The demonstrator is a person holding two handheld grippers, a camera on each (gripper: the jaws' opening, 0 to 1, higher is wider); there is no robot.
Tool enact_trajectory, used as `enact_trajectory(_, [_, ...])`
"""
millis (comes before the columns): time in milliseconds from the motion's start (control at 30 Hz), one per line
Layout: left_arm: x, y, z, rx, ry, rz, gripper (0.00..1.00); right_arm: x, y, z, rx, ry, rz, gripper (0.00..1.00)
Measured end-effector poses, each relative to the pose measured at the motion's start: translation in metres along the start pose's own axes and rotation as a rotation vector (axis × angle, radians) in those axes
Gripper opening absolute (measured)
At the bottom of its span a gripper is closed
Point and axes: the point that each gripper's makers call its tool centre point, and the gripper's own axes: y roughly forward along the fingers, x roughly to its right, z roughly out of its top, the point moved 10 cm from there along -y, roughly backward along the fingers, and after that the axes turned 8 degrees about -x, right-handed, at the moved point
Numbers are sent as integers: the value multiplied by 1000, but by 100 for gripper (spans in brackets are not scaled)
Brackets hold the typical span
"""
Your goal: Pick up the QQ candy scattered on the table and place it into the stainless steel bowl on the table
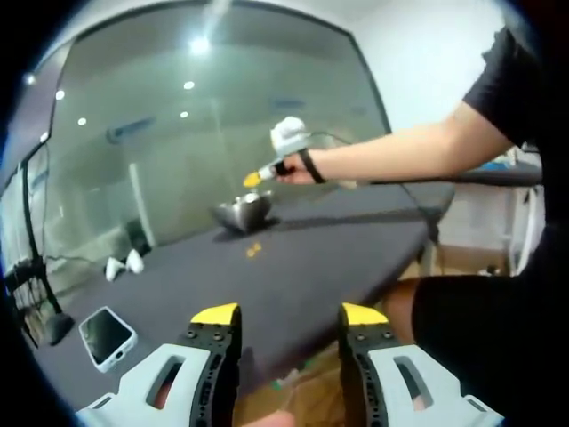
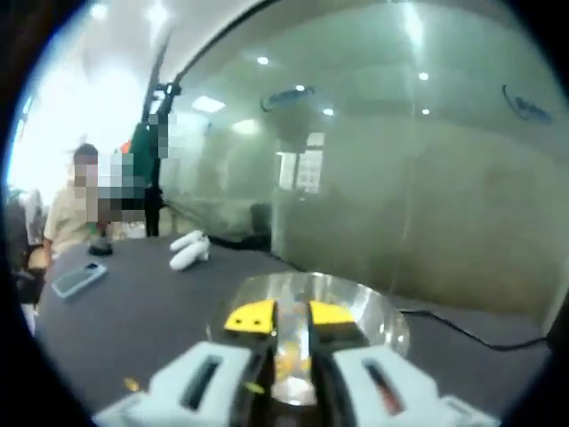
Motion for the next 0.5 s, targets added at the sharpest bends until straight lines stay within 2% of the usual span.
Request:
enact_trajectory(67, [0,1,0,-2,1,-2,45,0,-4,0,1,-6,7,18])
enact_trajectory(267, [2,2,5,20,12,7,45,5,-14,2,9,-15,18,15])
enact_trajectory(400, [2,1,7,32,5,12,44,1,-31,5,38,17,28,15])
enact_trajectory(500, [4,0,5,23,11,5,44,-13,-57,4,82,-9,71,15])
